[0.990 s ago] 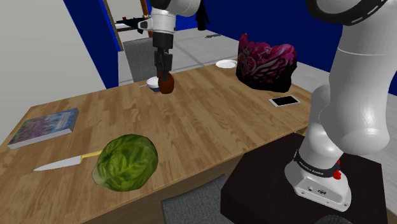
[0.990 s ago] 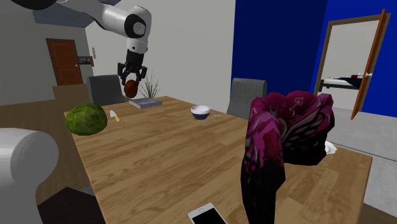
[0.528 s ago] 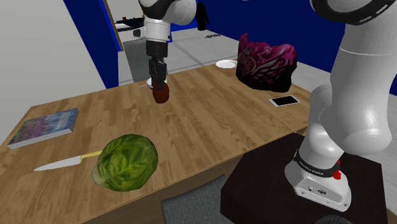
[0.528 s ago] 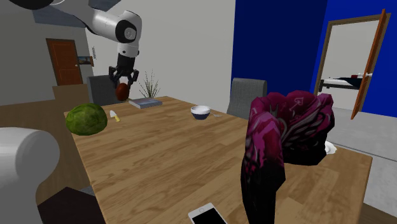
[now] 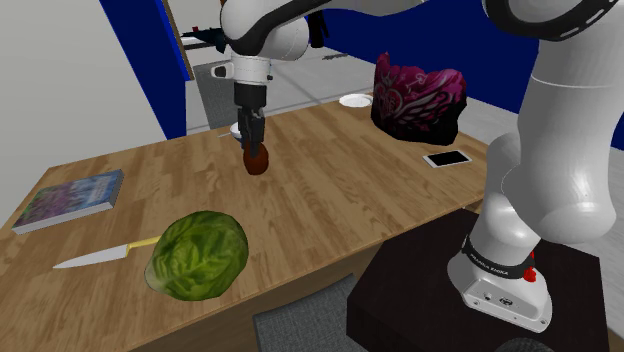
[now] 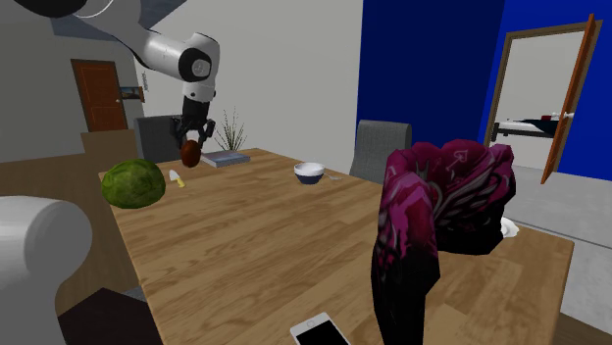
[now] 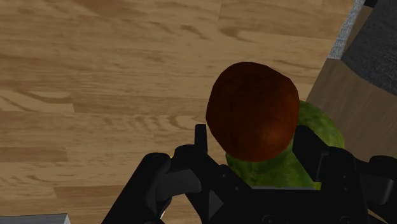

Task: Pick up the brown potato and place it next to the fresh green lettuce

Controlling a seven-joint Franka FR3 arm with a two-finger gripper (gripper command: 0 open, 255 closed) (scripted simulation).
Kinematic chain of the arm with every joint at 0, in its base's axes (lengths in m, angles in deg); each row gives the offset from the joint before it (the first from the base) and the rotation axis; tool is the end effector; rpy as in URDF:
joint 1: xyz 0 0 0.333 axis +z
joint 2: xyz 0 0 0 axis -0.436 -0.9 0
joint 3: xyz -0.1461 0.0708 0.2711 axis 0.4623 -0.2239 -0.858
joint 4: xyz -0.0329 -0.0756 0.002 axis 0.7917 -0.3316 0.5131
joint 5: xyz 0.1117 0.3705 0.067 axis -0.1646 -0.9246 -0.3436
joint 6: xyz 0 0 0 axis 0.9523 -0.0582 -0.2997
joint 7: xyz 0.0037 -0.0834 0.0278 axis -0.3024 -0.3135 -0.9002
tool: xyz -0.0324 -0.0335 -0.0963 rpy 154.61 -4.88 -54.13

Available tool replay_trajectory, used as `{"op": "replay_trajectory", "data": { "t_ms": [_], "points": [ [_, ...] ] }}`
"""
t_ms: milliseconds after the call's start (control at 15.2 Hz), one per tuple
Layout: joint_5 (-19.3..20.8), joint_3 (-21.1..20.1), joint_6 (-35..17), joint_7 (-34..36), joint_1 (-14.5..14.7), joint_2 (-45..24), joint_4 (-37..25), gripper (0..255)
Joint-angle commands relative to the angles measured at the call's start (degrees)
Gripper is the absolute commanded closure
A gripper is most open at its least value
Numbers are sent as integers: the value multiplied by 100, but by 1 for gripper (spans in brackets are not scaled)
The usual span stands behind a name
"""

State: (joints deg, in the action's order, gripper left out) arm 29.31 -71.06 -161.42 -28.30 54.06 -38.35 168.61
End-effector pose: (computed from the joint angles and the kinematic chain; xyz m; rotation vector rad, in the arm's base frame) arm 0.5810 0.1555 0.4741 -2.3670 -1.5793 -0.2284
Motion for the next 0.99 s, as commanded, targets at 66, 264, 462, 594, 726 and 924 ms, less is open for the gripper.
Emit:
{"op": "replay_trajectory", "data": {
  "t_ms": [66,264,462,594,726,924],
  "points": [
    [-49,-11,-214,-81,7,-46,180,255],
    [-106,-21,-409,-166,8,-109,328,255],
    [-169,-33,-600,-255,8,-183,464,255],
    [-214,-42,-725,-316,7,-238,548,255],
    [-263,-51,-849,-379,5,-297,626,255],
    [-342,-68,-1032,-477,0,-394,734,255]
  ]
}}
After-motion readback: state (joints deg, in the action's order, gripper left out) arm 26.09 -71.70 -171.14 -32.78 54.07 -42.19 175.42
